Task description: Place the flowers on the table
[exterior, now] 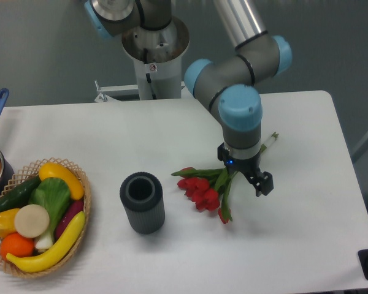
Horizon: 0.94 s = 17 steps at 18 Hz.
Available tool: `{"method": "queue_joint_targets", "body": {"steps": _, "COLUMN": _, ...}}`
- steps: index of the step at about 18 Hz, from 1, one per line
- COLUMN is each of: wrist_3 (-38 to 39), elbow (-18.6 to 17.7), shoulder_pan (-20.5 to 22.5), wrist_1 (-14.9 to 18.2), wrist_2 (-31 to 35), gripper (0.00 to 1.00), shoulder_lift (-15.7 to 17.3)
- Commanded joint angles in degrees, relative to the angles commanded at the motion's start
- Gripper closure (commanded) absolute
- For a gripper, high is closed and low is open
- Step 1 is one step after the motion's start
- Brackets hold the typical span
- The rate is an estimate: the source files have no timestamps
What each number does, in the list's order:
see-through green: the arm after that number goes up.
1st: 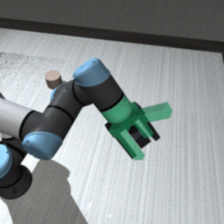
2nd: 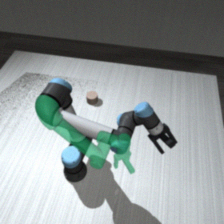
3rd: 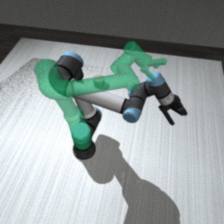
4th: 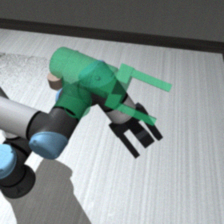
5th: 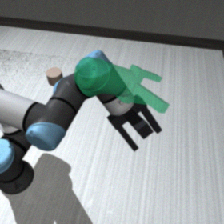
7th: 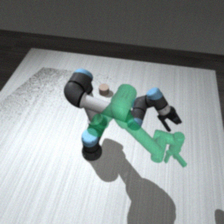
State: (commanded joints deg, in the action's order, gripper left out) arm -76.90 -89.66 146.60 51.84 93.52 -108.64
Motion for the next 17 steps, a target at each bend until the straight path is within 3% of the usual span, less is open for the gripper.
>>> {"method": "queue_joint_targets", "body": {"steps": 3, "wrist_3": -0.4, "elbow": 2.1, "shoulder_pan": 2.5, "wrist_1": 3.1, "wrist_2": -1.7, "gripper": 0.0, "shoulder_lift": 2.2}}
{"method": "queue_joint_targets", "body": {"steps": 5, "wrist_3": -3.0, "elbow": 2.1, "shoulder_pan": 6.0, "wrist_1": 4.0, "wrist_2": -7.1, "gripper": 0.0, "shoulder_lift": 4.6}}
{"method": "queue_joint_targets", "body": {"steps": 9, "wrist_3": -18.1, "elbow": 1.6, "shoulder_pan": 12.2, "wrist_1": 14.9, "wrist_2": -9.5, "gripper": 0.0, "shoulder_lift": 8.9}}
{"method": "queue_joint_targets", "body": {"steps": 10, "wrist_3": -20.2, "elbow": 1.6, "shoulder_pan": 13.6, "wrist_1": 16.3, "wrist_2": -11.0, "gripper": 0.0, "shoulder_lift": 9.4}}
{"method": "queue_joint_targets", "body": {"steps": 14, "wrist_3": -27.2, "elbow": 1.5, "shoulder_pan": 16.9, "wrist_1": 19.9, "wrist_2": -12.9, "gripper": 0.0, "shoulder_lift": 10.6}}
{"method": "queue_joint_targets", "body": {"steps": 17, "wrist_3": -27.9, "elbow": 1.4, "shoulder_pan": 17.4, "wrist_1": 20.0, "wrist_2": -14.2, "gripper": 0.0, "shoulder_lift": 10.7}}
